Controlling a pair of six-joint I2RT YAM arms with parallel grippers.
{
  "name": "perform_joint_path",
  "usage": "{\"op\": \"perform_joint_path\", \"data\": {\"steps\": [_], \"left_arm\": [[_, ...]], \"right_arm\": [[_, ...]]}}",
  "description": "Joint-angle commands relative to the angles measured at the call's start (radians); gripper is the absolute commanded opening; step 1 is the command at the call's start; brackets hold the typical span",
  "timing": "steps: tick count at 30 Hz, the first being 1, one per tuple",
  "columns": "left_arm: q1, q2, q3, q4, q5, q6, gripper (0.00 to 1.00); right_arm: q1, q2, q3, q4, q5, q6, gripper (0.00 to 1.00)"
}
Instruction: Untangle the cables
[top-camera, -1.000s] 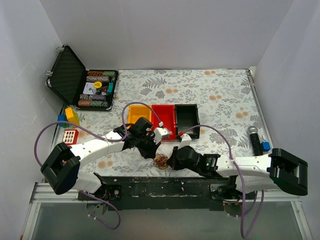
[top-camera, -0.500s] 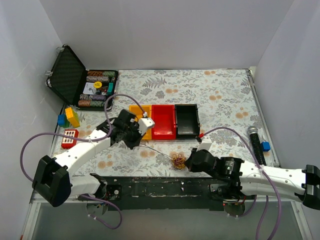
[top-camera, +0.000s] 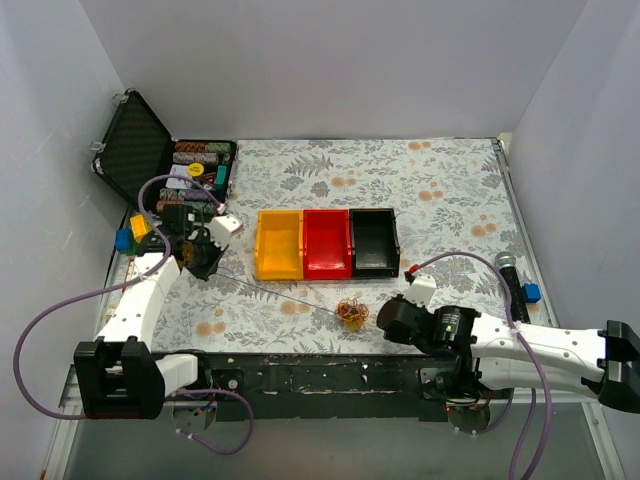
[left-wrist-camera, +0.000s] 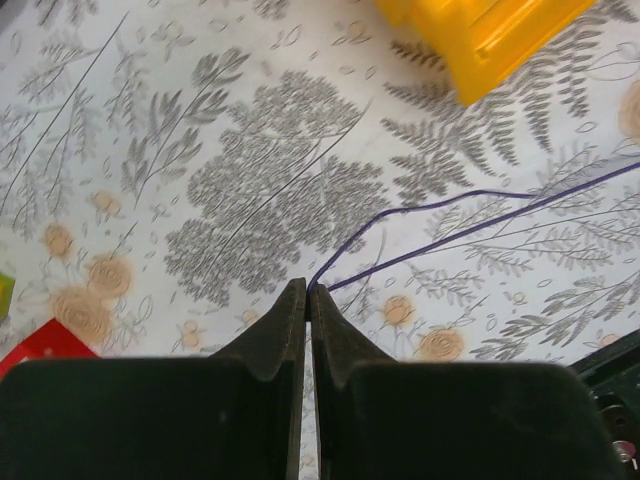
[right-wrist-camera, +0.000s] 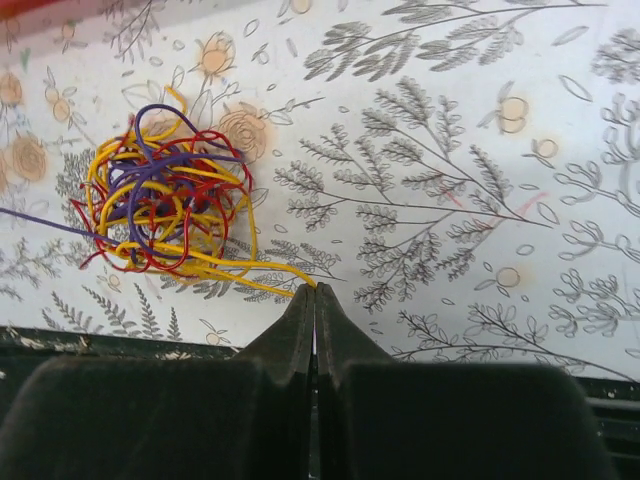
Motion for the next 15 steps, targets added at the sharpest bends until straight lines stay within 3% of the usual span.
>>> {"op": "perform_joint_path", "data": {"steps": [1, 7, 15], "left_arm": [[0.154, -0.032, 0.068, -0.004, -0.043, 0.156, 0.00], [0.277, -0.012, 0.099, -0.004, -0.010, 0.213, 0.00], [0.352, -0.005, 0.121, 0.049, -0.010, 0.229, 0.00]], "right_arm": [[-0.003, -0.061, 0.026, -0.357, 0.123, 0.166, 0.01], [-0.006, -0.158, 0.067, -0.517, 0.164, 0.279, 0.01], [-0.006, -0.078, 0.142, -0.599, 0.186, 0.287, 0.01]]}}
